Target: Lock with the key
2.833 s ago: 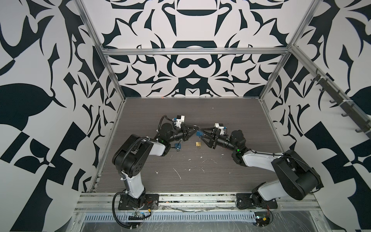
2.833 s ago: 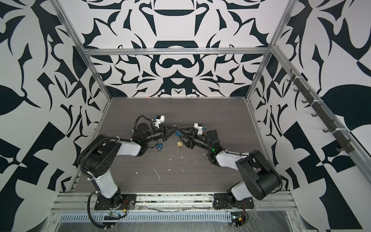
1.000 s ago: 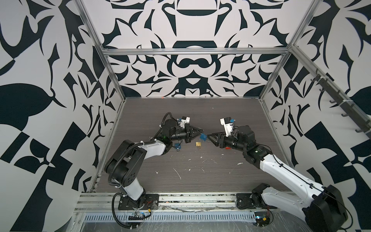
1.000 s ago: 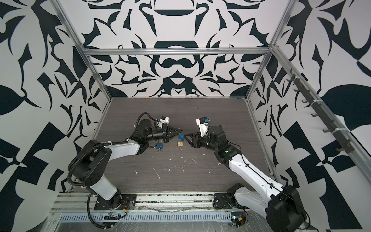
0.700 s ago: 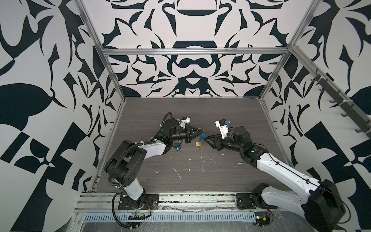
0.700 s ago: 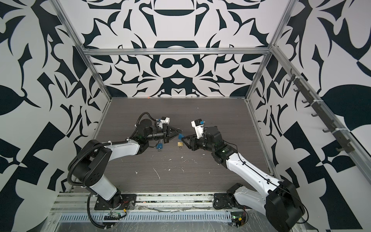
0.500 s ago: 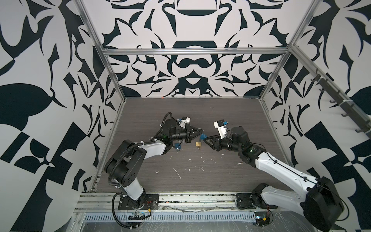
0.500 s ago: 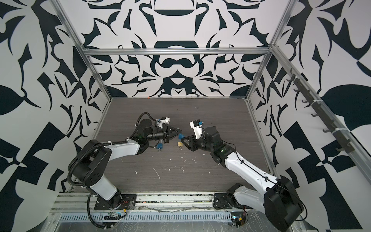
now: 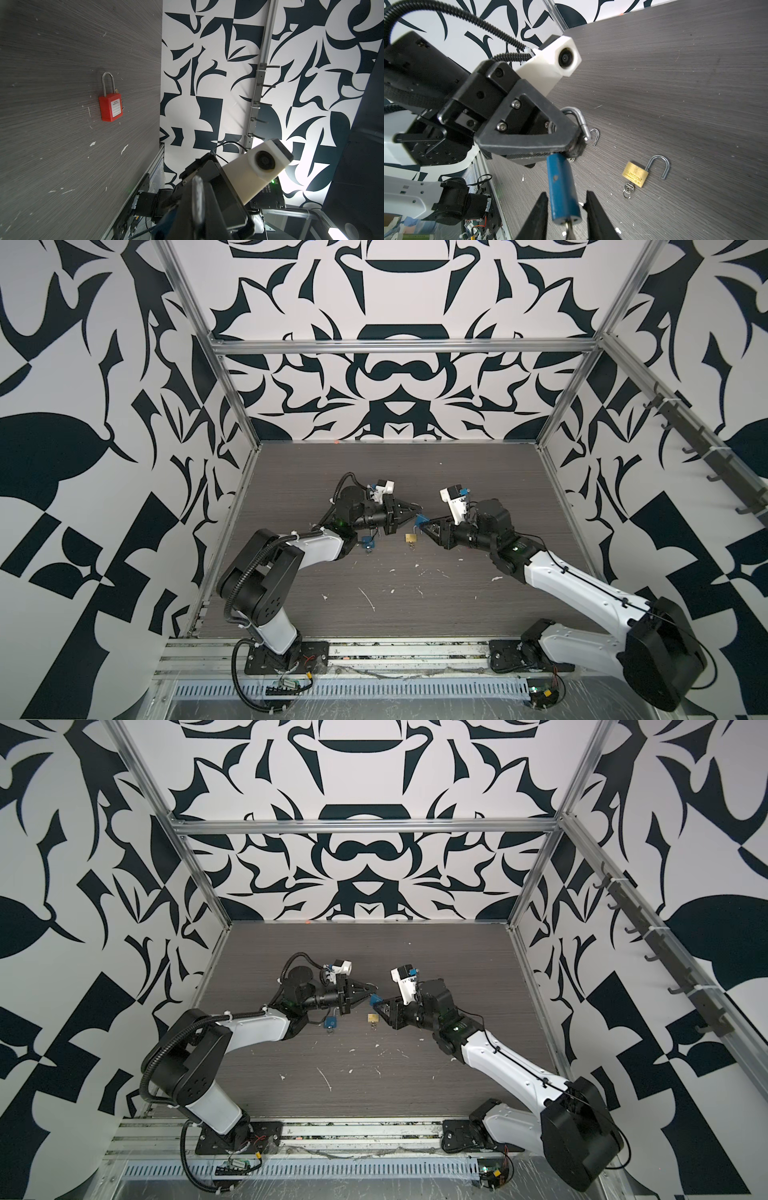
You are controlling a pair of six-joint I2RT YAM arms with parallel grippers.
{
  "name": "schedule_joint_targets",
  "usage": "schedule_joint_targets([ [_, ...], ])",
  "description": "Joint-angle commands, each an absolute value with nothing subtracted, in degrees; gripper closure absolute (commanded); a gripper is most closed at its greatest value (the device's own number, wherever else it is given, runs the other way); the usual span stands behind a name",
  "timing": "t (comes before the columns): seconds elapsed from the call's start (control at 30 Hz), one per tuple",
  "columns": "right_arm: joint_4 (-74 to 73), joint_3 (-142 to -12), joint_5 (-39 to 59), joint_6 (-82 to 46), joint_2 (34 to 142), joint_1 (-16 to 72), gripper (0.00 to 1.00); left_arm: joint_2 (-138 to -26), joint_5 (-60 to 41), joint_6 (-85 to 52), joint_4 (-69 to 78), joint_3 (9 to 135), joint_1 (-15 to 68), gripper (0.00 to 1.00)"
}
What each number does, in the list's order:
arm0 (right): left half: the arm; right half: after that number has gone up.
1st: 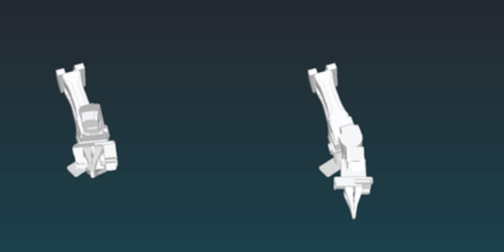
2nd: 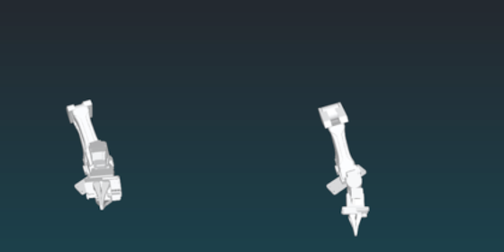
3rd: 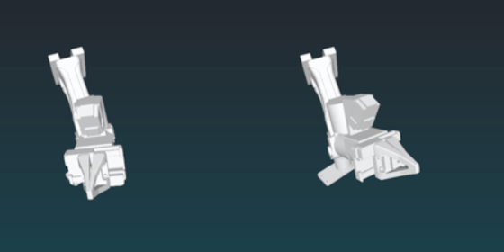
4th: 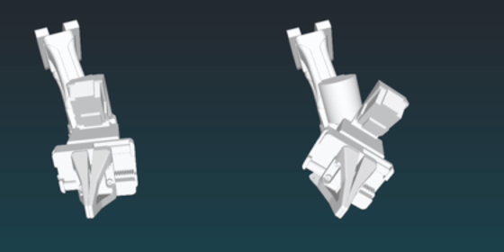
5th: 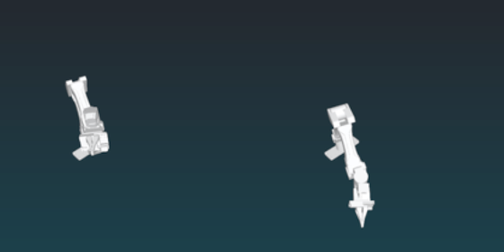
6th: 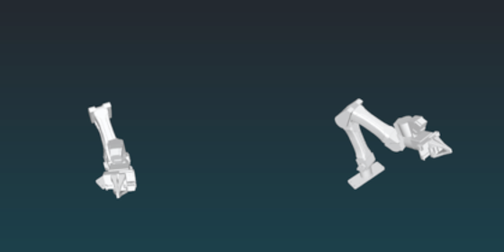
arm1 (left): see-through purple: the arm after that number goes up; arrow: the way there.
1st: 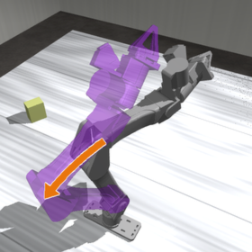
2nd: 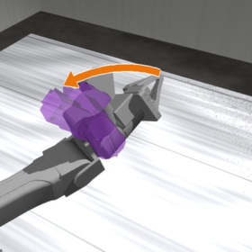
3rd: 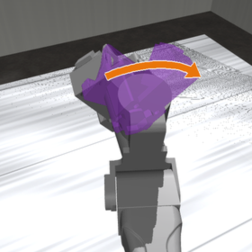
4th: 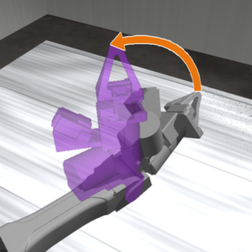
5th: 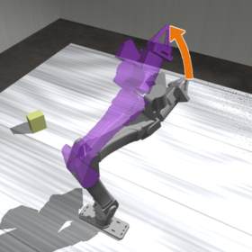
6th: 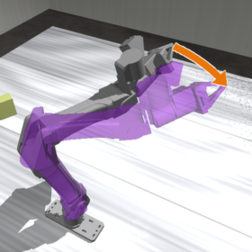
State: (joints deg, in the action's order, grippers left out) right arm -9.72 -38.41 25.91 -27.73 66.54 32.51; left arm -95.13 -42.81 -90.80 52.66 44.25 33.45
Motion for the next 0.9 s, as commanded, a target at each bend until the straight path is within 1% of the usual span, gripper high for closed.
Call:
schedule_joint_targets([
  [0.0, -12.5, -40.9, 26.2, -27.9, 66.0, 32.8, 0.69, -95.8, -44.0, -92.0, 56.6, 45.4, 33.8, 1.00],
  [0.17, -12.5, -41.5, 26.4, -27.9, 66.9, 32.8, 0.71, -96.3, -44.4, -92.3, 56.9, 45.5, 33.9, 1.00],
  [0.27, -12.4, -41.7, 26.5, -27.9, 67.3, 32.8, 0.74, -96.4, -44.4, -92.3, 56.9, 45.4, 33.9, 1.00],
  [0.43, -12.7, -41.7, 27.1, -28.4, 67.7, 32.8, 0.85, -96.9, -44.2, -92.3, 57.1, 45.5, 33.8, 1.00],
  [0.5, -12.9, -41.5, 27.0, -28.8, 67.7, 32.8, 0.91, -97.2, -44.1, -92.3, 57.3, 45.5, 33.9, 1.00],
  [0.53, -13.0, -41.5, 27.0, -29.1, 67.5, 32.8, 0.95, -97.4, -44.0, -92.1, 57.3, 45.6, 33.8, 1.00],
  [0.57, -12.9, -41.5, 27.2, -29.6, 67.6, 32.7, 1.00, -97.6, -44.4, -91.2, 57.1, 45.9, 33.7, 0.86],
  [0.6, -12.5, -41.6, 27.6, -30.5, 67.5, 32.4, 1.00, -97.5, -44.7, -90.3, 56.5, 46.0, 33.3, 0.65],
  [0.63, -12.2, -41.6, 28.6, -31.7, 67.7, 31.8, 1.00, -97.2, -44.7, -89.0, 56.3, 45.8, 32.5, 0.47],
  [0.67, -12.2, -41.6, 30.6, -34.0, 67.9, 30.5, 1.00, -96.4, -44.5, -87.2, 55.9, 45.4, 31.3, 0.31],
  [0.7, -12.5, -41.7, 33.2, -36.7, 68.3, 28.6, 1.00, -95.6, -44.6, -85.2, 54.5, 45.1, 30.0, 0.23],
  [0.73, -13.8, -41.6, 37.9, -41.4, 69.1, 26.3, 1.00, -94.2, -44.7, -81.8, 51.7, 45.0, 28.3, 0.02],
  [0.8, -19.2, -41.2, 47.0, -50.6, 70.8, 23.1, 1.00, -91.2, -44.0, -74.7, 46.5, 44.7, 25.2, 0.01],
  [0.87, -26.7, -40.3, 52.6, -60.6, 71.8, 22.1, 1.00, -88.2, -43.1, -65.1, 38.6, 45.5, 22.7, 0.01],
])
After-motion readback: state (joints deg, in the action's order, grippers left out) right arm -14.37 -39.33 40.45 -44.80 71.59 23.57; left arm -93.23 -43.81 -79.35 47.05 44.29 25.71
